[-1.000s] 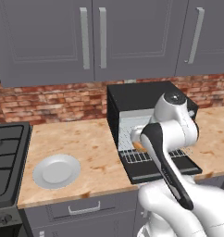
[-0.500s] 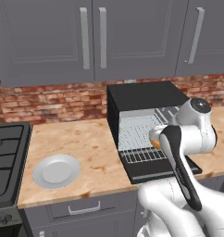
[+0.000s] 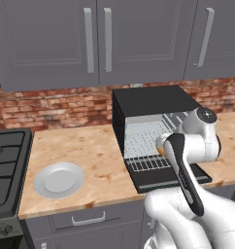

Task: Pick up the bagel from the plate, place it on the toaster oven rack, close the door, and set the timer.

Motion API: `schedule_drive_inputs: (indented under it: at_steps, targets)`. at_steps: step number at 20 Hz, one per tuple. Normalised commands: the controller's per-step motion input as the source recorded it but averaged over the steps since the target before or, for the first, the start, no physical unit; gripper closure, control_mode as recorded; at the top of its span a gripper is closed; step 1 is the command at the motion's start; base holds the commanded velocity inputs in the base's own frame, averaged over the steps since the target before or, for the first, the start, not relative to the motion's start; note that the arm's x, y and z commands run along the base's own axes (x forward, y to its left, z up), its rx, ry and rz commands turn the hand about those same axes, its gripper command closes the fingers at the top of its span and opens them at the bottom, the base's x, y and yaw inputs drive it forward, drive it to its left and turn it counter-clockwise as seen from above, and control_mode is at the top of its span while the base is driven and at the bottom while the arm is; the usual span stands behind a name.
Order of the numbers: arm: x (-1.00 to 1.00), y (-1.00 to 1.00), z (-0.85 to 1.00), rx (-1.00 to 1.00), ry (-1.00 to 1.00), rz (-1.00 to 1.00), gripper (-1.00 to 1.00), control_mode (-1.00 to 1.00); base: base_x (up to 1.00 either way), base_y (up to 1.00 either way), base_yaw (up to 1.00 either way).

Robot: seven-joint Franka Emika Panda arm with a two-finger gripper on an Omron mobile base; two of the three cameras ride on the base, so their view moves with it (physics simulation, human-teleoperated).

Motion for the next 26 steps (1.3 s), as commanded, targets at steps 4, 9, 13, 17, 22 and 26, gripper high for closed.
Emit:
schedule_drive_inputs:
  at_steps: [4,9,13,17,22,26]
  targets:
    - [0.26,-0.04,-0.17,0.0,0.08,0.0,1.0,-1.0,0.0,0.0,0.0]
    - [0.18,-0.05,-0.14,0.0,0.15,0.0,1.0,-1.0,0.0,0.0,0.0]
    - [0.11,0.0,-0.12,0.0,0.11,0.0,1.0,-1.0,0.0,0.0,0.0]
    - [0.02,0.0,-0.06,0.0,0.0,0.0,1.0,-1.0,0.0,0.0,0.0]
    - [0.01,0.0,-0.1,0.0,0.0,0.0,1.0,-1.0,0.0,0.0,0.0]
    - [0.04,0.0,-0.16,0.0,0.0,0.0,1.0,-1.0,0.0,0.0,0.0]
